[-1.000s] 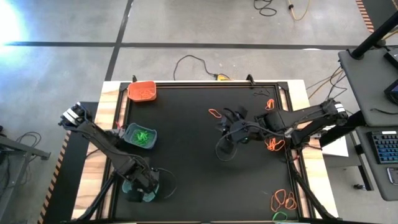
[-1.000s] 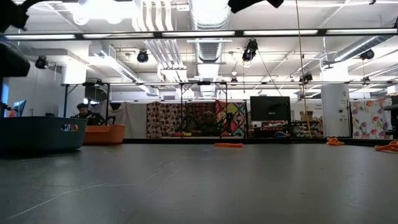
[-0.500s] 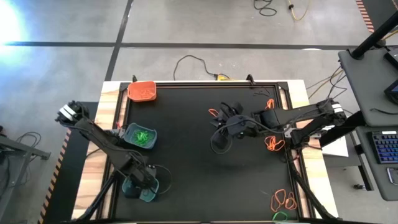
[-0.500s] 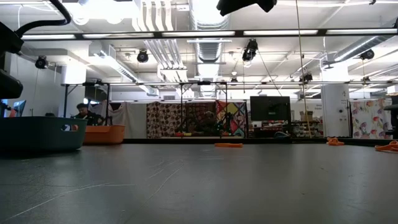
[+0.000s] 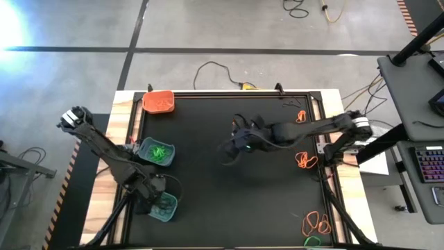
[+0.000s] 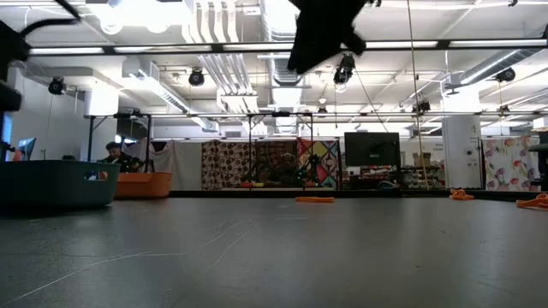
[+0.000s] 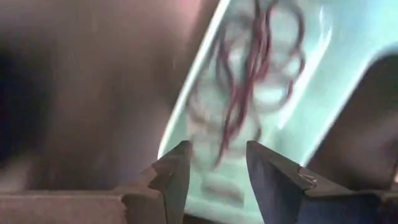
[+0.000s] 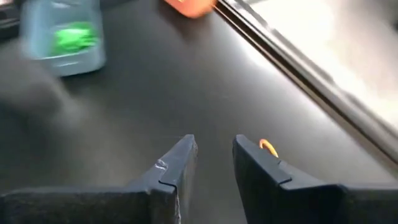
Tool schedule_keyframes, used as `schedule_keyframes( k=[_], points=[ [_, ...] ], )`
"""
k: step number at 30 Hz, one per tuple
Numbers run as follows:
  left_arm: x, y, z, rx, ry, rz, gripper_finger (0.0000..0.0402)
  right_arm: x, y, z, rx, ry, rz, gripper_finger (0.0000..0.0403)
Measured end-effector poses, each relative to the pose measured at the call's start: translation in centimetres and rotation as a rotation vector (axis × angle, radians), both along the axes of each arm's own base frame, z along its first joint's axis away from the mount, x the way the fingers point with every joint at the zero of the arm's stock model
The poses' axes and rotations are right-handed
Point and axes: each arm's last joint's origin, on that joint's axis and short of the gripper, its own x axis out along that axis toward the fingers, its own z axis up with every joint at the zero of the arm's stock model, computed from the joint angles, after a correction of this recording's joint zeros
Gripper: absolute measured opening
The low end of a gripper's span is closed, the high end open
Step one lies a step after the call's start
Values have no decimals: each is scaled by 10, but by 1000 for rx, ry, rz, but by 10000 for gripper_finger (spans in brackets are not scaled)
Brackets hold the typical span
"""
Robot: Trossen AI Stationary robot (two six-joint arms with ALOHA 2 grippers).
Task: Sort rubber bands into baskets
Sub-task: Put the orange rubber band into the orange bin
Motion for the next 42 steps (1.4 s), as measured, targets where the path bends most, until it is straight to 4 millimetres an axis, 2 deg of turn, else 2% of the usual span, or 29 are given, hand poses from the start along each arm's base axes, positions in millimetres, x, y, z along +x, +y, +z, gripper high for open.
schedule_keyframes(
  k=[3,9,13,17,21,26,33,37,42],
  points=[
    [-19,3,11,-33,37,4,135,14,-26,-27,79,17,-144,103],
    [-47,9,31,-90,-12,24,123,27,-85,-79,340,118,-240,136],
    [-51,20,51,-123,-182,51,116,22,-106,-93,412,170,-290,171],
    [-49,36,70,-32,-453,75,115,19,-123,-103,410,209,-322,201],
    [-43,50,71,70,-531,112,115,18,-140,-117,393,264,-304,215],
    [-27,61,68,105,-538,259,115,17,-154,-140,407,351,-258,215],
    [-17,80,71,131,-560,406,115,19,-163,-165,453,409,-203,211],
    [-8,88,73,118,-600,499,115,19,-164,-177,458,445,-184,183],
    [8,93,73,113,-639,583,115,19,-164,-187,445,504,-94,127]
  ],
)
